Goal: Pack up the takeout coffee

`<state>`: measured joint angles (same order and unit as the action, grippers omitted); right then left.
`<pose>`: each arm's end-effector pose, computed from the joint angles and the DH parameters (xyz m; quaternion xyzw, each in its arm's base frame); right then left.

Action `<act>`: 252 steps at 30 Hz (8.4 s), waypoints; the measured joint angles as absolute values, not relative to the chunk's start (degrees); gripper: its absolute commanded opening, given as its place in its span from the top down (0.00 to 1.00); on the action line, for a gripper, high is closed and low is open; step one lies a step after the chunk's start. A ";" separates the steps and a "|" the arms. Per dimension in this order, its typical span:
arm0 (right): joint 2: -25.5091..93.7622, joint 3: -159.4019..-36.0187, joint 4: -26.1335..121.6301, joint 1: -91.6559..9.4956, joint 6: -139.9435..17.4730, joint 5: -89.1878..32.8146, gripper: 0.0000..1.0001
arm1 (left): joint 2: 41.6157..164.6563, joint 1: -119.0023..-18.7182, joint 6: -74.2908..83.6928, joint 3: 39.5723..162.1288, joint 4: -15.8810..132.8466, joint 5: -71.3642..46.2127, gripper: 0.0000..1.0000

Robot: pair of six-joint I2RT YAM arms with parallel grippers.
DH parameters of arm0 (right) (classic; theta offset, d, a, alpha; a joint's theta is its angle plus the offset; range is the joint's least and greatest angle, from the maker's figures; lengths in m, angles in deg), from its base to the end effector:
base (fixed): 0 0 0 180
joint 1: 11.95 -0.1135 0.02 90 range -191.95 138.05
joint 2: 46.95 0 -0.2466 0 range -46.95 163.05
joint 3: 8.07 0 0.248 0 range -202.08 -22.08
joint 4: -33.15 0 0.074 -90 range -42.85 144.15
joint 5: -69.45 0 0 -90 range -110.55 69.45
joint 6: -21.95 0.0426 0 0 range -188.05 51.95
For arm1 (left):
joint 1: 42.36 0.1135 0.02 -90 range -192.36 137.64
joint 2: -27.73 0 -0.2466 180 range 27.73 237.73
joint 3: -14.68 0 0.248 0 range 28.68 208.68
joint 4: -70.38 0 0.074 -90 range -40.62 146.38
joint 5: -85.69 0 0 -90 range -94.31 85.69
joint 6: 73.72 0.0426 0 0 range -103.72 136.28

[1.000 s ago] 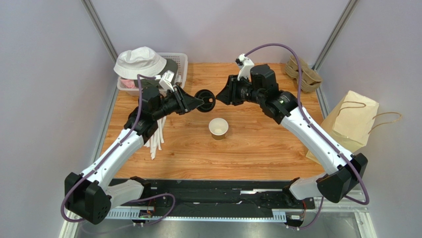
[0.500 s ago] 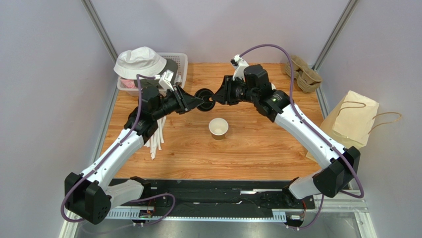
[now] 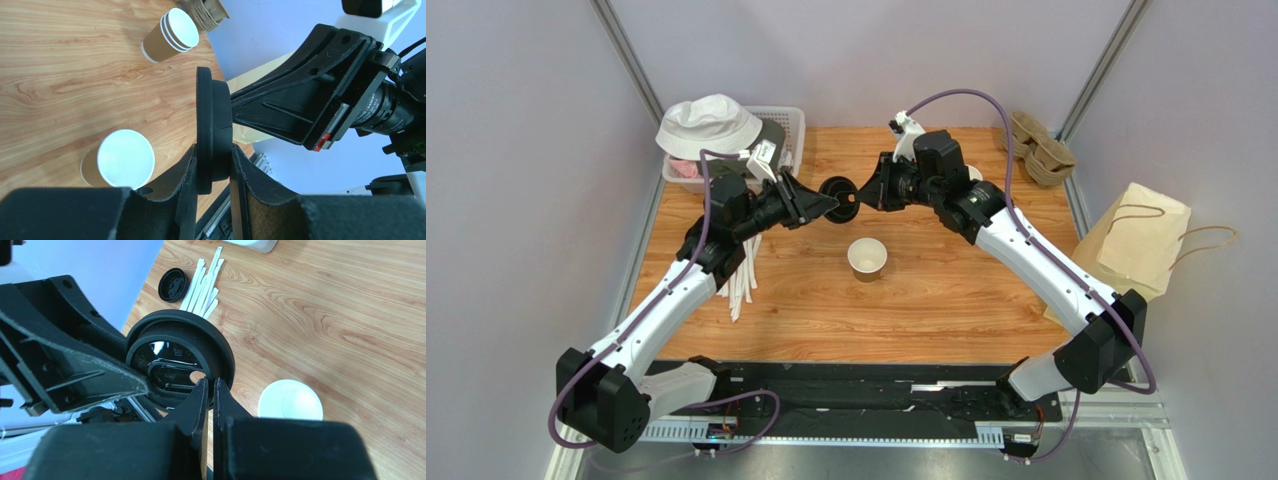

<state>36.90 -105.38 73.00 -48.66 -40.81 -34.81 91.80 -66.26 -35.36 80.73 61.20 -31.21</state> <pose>0.2647 0.2105 0.3652 -0.1348 0.8350 0.3664 0.3878 0.2401 -0.1275 0.3298 -0.0256 0.7451 -0.5319 0.4015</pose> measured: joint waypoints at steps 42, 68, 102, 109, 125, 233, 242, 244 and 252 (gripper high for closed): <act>62.17 -127.09 112.34 -53.38 -92.06 -24.99 1.00 | 78.60 -42.92 -25.35 72.89 28.72 -41.55 0.01; 62.63 -123.90 106.22 -54.10 -91.88 -22.72 1.00 | 81.92 -42.90 -25.37 73.00 29.18 -41.55 0.01; 63.57 -122.61 104.69 -54.30 -91.54 -22.92 0.60 | 82.49 -42.90 -25.04 73.11 29.16 -42.05 0.01; 61.07 -127.22 107.10 -53.25 -91.34 -27.42 0.48 | 83.30 -42.92 -23.16 74.35 30.21 -43.71 0.01; 50.49 -110.94 101.98 -32.95 -70.49 -68.34 0.85 | 107.47 -63.03 -25.76 81.98 54.29 -52.06 0.85; 64.66 -107.07 94.90 -34.04 -59.34 -78.15 0.70 | 133.46 -64.60 -19.18 97.28 52.83 -62.16 0.94; 66.14 -105.32 88.74 -34.04 -53.15 -78.67 0.70 | 136.09 -65.15 -18.44 98.50 51.08 -60.98 0.96; 66.45 -105.34 88.63 -34.02 -52.78 -78.91 0.70 | 136.46 -65.17 -19.38 98.46 51.97 -61.18 0.96; 67.30 -106.06 89.70 -34.00 -52.80 -78.87 0.71 | 137.55 -65.15 -24.95 96.01 57.79 -63.47 0.98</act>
